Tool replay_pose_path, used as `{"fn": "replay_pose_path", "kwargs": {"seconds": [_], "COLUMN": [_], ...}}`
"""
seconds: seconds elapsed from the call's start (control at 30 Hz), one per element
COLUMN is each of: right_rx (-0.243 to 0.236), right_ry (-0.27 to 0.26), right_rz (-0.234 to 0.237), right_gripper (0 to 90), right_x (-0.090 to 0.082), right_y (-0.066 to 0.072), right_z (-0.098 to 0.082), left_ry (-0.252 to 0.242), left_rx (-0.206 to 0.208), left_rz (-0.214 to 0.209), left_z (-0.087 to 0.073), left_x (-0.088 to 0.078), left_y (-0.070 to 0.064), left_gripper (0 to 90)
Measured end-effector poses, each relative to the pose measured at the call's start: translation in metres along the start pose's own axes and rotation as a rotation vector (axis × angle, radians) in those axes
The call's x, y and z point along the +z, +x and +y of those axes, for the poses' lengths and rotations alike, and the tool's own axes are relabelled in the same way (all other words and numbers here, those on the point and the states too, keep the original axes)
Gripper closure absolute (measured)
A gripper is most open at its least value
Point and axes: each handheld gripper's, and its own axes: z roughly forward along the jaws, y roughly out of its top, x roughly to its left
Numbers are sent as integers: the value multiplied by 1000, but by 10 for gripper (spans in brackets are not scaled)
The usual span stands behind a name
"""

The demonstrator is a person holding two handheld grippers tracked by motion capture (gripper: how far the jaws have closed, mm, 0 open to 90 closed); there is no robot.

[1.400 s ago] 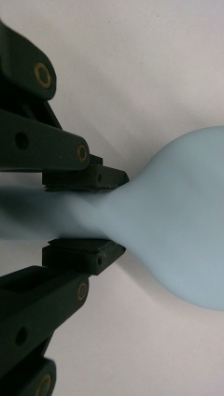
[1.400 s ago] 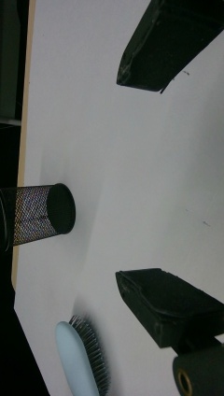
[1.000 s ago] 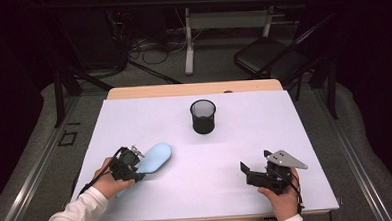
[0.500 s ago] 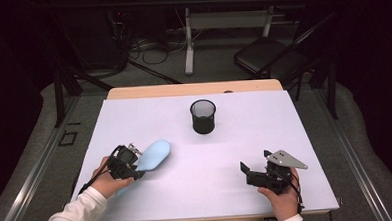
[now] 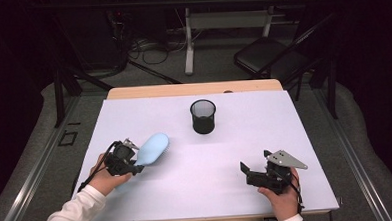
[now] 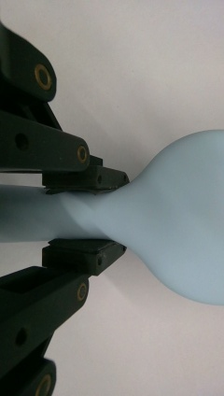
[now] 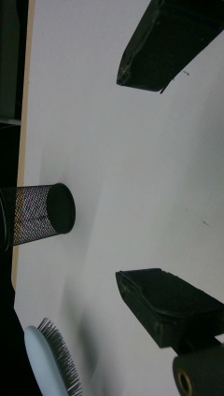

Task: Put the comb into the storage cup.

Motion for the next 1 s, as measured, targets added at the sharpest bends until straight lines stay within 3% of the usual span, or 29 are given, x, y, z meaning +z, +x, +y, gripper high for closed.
{"fn": "replay_pose_path", "kwargs": {"seconds": [0.47,1.0], "right_rx": [3,3], "right_ry": [0,0], "right_rz": [-1,0], "right_gripper": [58,58], "right_x": [0,0], "right_y": [0,0], "right_z": [0,0], "left_ry": [-73,-124], "left_rx": [-4,-6], "left_rz": [6,9], "left_z": [11,19], "left_x": [-18,-31], "left_y": [0,1], "left_gripper": [697,697]}}
